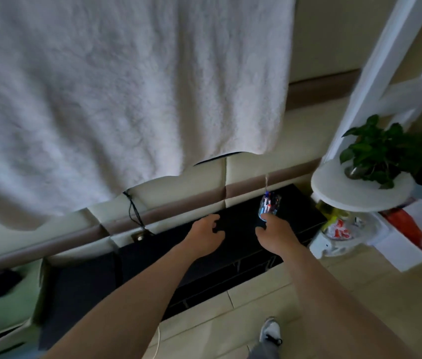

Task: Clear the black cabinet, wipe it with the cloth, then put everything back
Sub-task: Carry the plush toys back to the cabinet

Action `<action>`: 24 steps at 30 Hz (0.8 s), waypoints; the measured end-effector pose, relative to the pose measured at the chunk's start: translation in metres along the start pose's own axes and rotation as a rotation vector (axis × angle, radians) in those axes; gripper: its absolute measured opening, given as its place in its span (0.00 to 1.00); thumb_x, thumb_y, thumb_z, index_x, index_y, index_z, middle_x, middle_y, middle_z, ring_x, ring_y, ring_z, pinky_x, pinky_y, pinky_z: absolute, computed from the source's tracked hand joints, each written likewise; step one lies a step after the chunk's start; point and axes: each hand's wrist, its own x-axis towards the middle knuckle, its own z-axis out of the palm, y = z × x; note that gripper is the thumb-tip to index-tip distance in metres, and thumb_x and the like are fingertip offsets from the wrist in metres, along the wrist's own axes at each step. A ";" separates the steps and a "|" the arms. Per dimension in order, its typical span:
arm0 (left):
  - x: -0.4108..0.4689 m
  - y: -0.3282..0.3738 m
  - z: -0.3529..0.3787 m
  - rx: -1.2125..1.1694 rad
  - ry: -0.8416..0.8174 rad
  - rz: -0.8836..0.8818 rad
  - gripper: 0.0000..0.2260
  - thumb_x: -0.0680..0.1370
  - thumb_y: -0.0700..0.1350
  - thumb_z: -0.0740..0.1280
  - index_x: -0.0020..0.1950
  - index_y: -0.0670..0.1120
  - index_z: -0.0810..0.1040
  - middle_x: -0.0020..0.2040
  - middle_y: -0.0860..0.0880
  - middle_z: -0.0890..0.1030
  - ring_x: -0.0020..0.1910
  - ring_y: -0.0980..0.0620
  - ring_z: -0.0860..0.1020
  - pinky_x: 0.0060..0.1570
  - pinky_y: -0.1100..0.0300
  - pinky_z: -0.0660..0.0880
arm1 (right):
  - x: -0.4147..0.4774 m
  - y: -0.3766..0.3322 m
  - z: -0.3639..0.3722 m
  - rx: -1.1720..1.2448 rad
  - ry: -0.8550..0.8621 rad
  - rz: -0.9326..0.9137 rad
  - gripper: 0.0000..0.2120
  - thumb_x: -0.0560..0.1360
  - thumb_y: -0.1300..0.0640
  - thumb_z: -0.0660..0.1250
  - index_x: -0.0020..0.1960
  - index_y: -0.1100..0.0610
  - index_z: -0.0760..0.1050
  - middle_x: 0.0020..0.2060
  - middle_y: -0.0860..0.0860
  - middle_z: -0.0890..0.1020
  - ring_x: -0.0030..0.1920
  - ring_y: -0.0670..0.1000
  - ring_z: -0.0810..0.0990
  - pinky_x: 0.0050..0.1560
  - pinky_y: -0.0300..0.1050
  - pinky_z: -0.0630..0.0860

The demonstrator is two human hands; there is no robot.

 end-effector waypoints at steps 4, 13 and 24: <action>-0.056 -0.025 -0.042 0.054 0.062 0.006 0.27 0.81 0.48 0.67 0.78 0.47 0.65 0.71 0.45 0.73 0.66 0.47 0.74 0.64 0.57 0.72 | -0.035 -0.047 0.019 -0.087 -0.023 -0.092 0.26 0.83 0.53 0.59 0.79 0.55 0.61 0.71 0.59 0.72 0.67 0.58 0.74 0.62 0.47 0.72; -0.124 -0.042 -0.102 0.167 0.272 -0.074 0.22 0.78 0.49 0.67 0.72 0.50 0.73 0.64 0.47 0.78 0.58 0.48 0.77 0.56 0.55 0.76 | -0.055 -0.118 0.051 -0.192 -0.126 -0.326 0.26 0.82 0.52 0.60 0.78 0.56 0.63 0.68 0.58 0.74 0.64 0.58 0.76 0.54 0.43 0.71; -0.209 -0.074 -0.141 0.172 0.459 -0.266 0.22 0.79 0.52 0.67 0.73 0.48 0.71 0.66 0.48 0.76 0.64 0.46 0.75 0.59 0.55 0.74 | -0.083 -0.169 0.070 -0.335 -0.210 -0.484 0.26 0.82 0.52 0.59 0.79 0.55 0.61 0.75 0.56 0.69 0.73 0.57 0.69 0.67 0.48 0.68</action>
